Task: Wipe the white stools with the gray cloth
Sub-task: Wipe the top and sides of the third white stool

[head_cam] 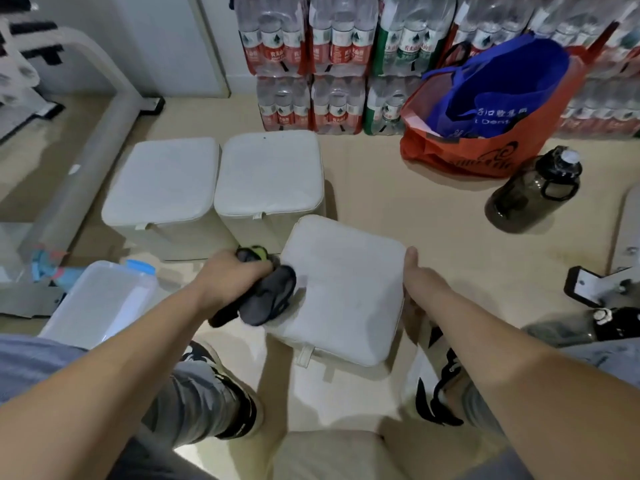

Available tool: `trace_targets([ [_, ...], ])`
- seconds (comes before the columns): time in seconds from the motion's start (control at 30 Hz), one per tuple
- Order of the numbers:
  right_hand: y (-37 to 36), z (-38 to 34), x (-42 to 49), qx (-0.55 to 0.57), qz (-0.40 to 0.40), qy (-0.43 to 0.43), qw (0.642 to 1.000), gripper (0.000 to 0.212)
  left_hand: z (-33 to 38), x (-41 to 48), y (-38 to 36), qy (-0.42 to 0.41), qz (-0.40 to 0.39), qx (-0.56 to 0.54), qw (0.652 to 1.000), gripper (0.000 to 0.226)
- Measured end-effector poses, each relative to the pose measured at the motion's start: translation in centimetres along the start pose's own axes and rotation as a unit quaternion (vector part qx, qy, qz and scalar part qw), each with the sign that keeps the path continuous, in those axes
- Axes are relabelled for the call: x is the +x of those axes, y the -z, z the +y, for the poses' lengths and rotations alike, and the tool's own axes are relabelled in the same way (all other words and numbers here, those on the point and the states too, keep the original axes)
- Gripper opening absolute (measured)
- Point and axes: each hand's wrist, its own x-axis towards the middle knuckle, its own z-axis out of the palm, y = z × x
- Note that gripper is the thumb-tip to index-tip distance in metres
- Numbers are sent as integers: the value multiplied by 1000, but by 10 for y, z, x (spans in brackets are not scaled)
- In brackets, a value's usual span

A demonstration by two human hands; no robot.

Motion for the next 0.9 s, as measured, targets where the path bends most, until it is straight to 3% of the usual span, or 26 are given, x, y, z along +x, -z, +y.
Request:
trace_targets([
  [0.07,0,-11,19,44,68,64,995,84,14,5,-11,-85,122,16,989,38],
  [0.13,-6,-18,33,91,77,85,989,83,22,3,-37,-186,161,86,965,52],
  [0.2,-14,-19,41,104,88,106,985,66,22,1,-69,-207,41,197,957,86],
  [0.27,-18,-17,45,117,118,121,979,42,19,-3,-95,-162,-90,319,929,113],
  [0.3,-21,-15,51,124,132,121,976,34,17,-3,-105,-156,-96,353,918,110],
  [0.4,-27,-8,58,161,151,122,968,30,23,-4,-116,-197,46,421,884,81],
  [0.53,-41,-3,67,159,162,130,965,28,13,5,-142,-211,50,340,915,77],
  [0.67,-46,0,73,143,165,139,966,33,1,46,-139,-295,131,348,880,69],
  [0.8,-48,2,79,146,184,152,960,35,35,91,-128,-121,202,353,905,61],
  [0.87,-48,3,83,156,189,150,958,32,47,80,-144,-127,196,308,922,55],
  [0.9,-47,2,83,165,189,152,956,31,45,64,-156,-184,178,279,925,54],
])
